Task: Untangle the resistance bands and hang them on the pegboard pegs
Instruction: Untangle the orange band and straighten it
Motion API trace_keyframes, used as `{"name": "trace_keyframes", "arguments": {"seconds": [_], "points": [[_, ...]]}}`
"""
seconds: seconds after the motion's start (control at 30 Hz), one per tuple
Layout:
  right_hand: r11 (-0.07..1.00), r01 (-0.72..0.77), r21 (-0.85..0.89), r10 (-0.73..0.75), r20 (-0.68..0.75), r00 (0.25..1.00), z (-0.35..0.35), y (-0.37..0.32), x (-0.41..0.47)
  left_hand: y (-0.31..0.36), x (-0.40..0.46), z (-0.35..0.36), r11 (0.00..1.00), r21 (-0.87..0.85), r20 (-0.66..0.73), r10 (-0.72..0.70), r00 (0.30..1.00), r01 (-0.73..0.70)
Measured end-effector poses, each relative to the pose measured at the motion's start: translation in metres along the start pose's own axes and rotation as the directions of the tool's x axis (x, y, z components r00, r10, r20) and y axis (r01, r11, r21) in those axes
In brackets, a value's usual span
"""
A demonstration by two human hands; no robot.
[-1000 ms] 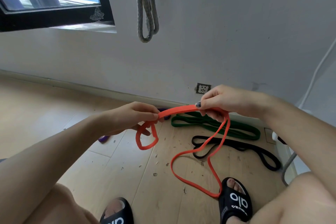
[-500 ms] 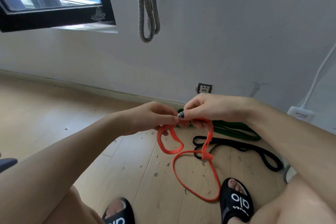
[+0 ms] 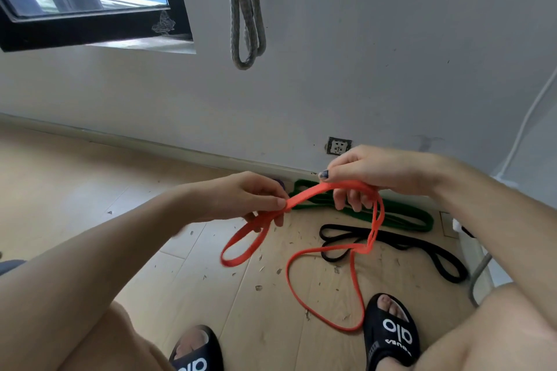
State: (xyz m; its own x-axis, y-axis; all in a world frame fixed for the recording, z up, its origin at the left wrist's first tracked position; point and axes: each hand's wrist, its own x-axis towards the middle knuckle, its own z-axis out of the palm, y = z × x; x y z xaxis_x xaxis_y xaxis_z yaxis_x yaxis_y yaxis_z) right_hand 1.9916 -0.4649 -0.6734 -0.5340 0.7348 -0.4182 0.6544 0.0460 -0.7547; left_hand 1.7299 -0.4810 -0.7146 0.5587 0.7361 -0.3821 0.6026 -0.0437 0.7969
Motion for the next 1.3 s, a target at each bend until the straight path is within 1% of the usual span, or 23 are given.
{"name": "trace_keyframes", "arguments": {"seconds": [0.07, 0.13, 0.2, 0.27, 0.37, 0.47, 0.57, 0.67, 0.73, 0.83, 0.93, 1.03, 1.13, 1.2, 1.3], "points": [[1.000, -0.016, -0.011, 0.016, 0.028, 0.999, 0.007, -0.008, 0.004, 0.003, 0.005, 0.004, 0.999, 0.027, -0.001, 0.037, 0.999, -0.037], [0.999, -0.014, -0.048, 0.016, 0.041, 0.999, 0.014, -0.012, 0.007, 0.007, 0.009, 0.007, 0.996, 0.058, -0.041, 0.075, 0.996, -0.073], [0.997, 0.016, -0.070, -0.013, 0.053, 0.998, 0.017, -0.014, 0.009, 0.010, 0.011, 0.007, 0.991, 0.093, -0.080, 0.101, 0.992, -0.094], [0.998, 0.051, -0.037, -0.048, 0.059, 0.997, 0.016, -0.013, 0.008, 0.009, 0.010, 0.007, 0.989, 0.119, -0.073, 0.096, 0.993, -0.087], [0.996, 0.086, 0.021, -0.085, -0.016, 0.996, 0.005, -0.006, 0.004, 0.001, 0.006, 0.003, 0.987, 0.142, -0.041, 0.087, 0.995, -0.081], [0.997, 0.077, 0.029, -0.076, -0.054, 0.996, -0.003, 0.002, 0.002, -0.004, 0.002, -0.003, 0.988, 0.116, -0.084, 0.110, 0.990, -0.100], [0.998, 0.041, 0.051, -0.042, 0.008, 0.999, -0.004, 0.004, 0.002, -0.004, 0.003, -0.003, 0.990, 0.104, -0.093, 0.102, 0.990, -0.093], [0.998, 0.023, 0.060, -0.028, 0.080, 0.996, 0.002, -0.002, 0.004, -0.001, 0.007, 0.000, 0.990, 0.123, -0.056, 0.081, 0.995, -0.074], [0.999, 0.029, 0.044, -0.033, 0.098, 0.995, 0.007, -0.006, 0.006, 0.004, 0.009, 0.002, 0.986, 0.144, -0.064, 0.090, 0.994, -0.080], [0.999, 0.053, -0.014, -0.051, 0.081, 0.995, 0.015, -0.010, 0.011, 0.009, 0.010, 0.005, 0.983, 0.152, -0.074, 0.115, 0.991, -0.103], [0.998, 0.054, 0.032, -0.055, 0.040, 0.998, 0.009, -0.005, 0.010, 0.004, 0.009, 0.004, 0.983, 0.149, -0.067, 0.121, 0.990, -0.110], [0.997, 0.054, 0.053, -0.053, -0.019, 0.998, -0.002, 0.002, 0.005, -0.004, 0.005, -0.002, 0.980, 0.163, -0.110, 0.131, 0.985, -0.112], [0.998, 0.029, 0.058, -0.029, -0.003, 1.000, -0.004, 0.007, 0.004, -0.004, 0.005, -0.002, 0.983, 0.130, -0.142, 0.152, 0.978, -0.134], [0.998, 0.026, 0.054, -0.027, 0.004, 1.000, -0.004, 0.006, 0.005, -0.003, 0.006, 0.001, 0.989, 0.095, -0.137, 0.126, 0.983, -0.113], [0.996, 0.044, 0.077, -0.041, -0.036, 0.998, -0.005, 0.005, 0.007, -0.007, 0.008, 0.002, 0.998, 0.040, -0.099, 0.050, 0.994, -0.046]]}}
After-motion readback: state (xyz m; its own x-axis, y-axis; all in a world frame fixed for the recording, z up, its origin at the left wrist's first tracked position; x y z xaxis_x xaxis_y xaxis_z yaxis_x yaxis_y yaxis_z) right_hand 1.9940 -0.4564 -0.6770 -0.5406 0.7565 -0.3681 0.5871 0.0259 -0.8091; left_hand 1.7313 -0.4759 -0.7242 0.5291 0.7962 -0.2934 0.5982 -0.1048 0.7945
